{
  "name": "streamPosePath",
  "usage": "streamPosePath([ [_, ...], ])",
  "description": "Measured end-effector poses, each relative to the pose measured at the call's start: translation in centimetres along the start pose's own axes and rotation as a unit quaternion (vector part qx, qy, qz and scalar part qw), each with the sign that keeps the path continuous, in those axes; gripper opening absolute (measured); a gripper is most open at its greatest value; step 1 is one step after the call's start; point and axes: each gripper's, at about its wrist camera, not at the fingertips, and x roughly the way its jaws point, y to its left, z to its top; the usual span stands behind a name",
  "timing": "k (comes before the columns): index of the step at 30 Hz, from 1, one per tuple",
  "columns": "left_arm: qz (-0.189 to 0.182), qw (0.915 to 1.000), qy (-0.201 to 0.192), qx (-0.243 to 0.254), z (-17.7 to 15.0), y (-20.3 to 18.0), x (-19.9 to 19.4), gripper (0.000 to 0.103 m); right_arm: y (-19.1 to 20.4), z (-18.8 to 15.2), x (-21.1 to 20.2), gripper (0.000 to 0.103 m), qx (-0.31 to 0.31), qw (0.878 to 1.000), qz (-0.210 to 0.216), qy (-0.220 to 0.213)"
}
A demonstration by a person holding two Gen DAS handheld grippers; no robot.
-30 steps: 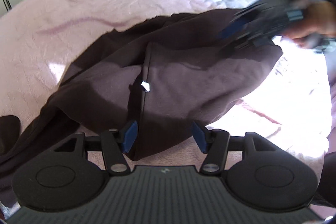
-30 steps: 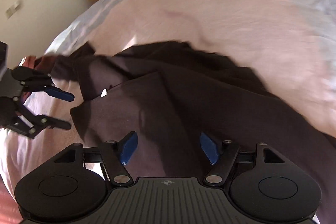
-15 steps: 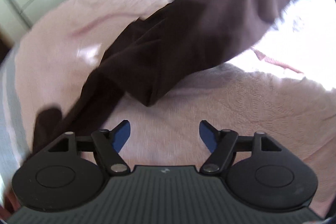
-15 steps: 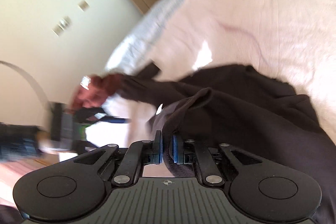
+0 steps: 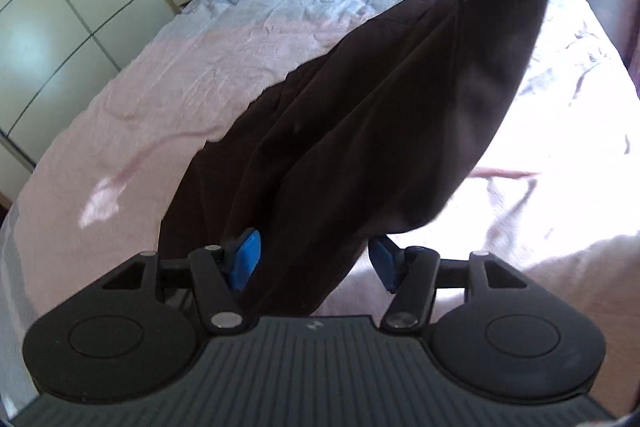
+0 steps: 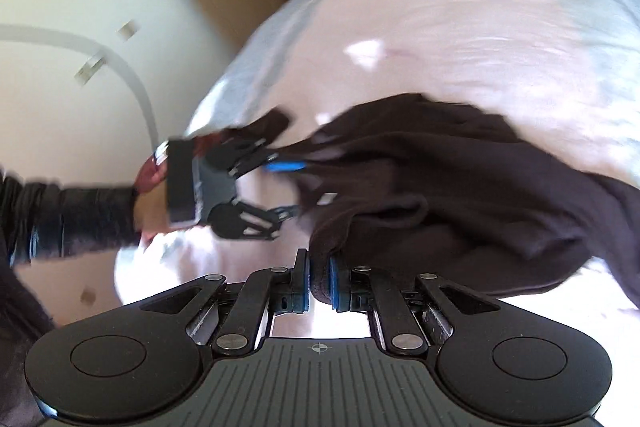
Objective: Fold clothes
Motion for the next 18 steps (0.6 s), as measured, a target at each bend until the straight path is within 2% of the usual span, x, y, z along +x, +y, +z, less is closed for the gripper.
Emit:
streamPosePath([
  [3,0.022,0.9970,0.052,-0.052,-2.3,0.7,-3.9,0.059,2.9,-1.0,4.4,0.008,-0.027,0.996,0.081,0.019],
  [6,0.052,0.9869,0.104,-0.112,-4.6,1.5,-7.5,0.059,6.4,-3.3,10.6,0.008,-0.073,0.983,0.156,0.065],
  [7,0.061,0.9827,0.118,-0.130,-5.1,1.5,-8.5,0.059,7.3,-4.1,12.5,0.008,-0.086,0.977,0.177,0.086],
  [9,0.069,0.9757,0.135,-0.158,-5.6,0.7,-10.2,0.059,8.0,-5.7,14.2,0.009,-0.116,0.968,0.186,0.120],
  [11,0.059,0.9728,0.136,-0.178,-5.2,-1.0,-11.2,0.062,7.4,-6.9,13.7,0.010,-0.137,0.967,0.175,0.121],
  [12,0.052,0.9703,0.137,-0.193,-5.0,-1.8,-11.2,0.064,6.2,-7.4,12.6,0.021,-0.136,0.971,0.162,0.113],
  [13,0.045,0.9667,0.138,-0.211,-4.9,-2.6,-11.0,0.066,4.5,-8.0,11.4,0.033,-0.128,0.975,0.142,0.109],
  [14,0.037,0.9628,0.139,-0.229,-4.8,-3.3,-10.7,0.066,2.6,-8.6,10.3,0.065,-0.119,0.980,0.115,0.107],
  [15,0.030,0.9584,0.141,-0.246,-4.8,-4.1,-10.5,0.067,0.1,-9.2,9.1,0.076,-0.106,0.985,0.085,0.105],
  [18,0.008,0.9376,0.163,-0.307,-4.8,-5.2,-7.5,0.068,-9.0,-10.3,6.1,0.076,-0.034,0.995,-0.010,0.092],
])
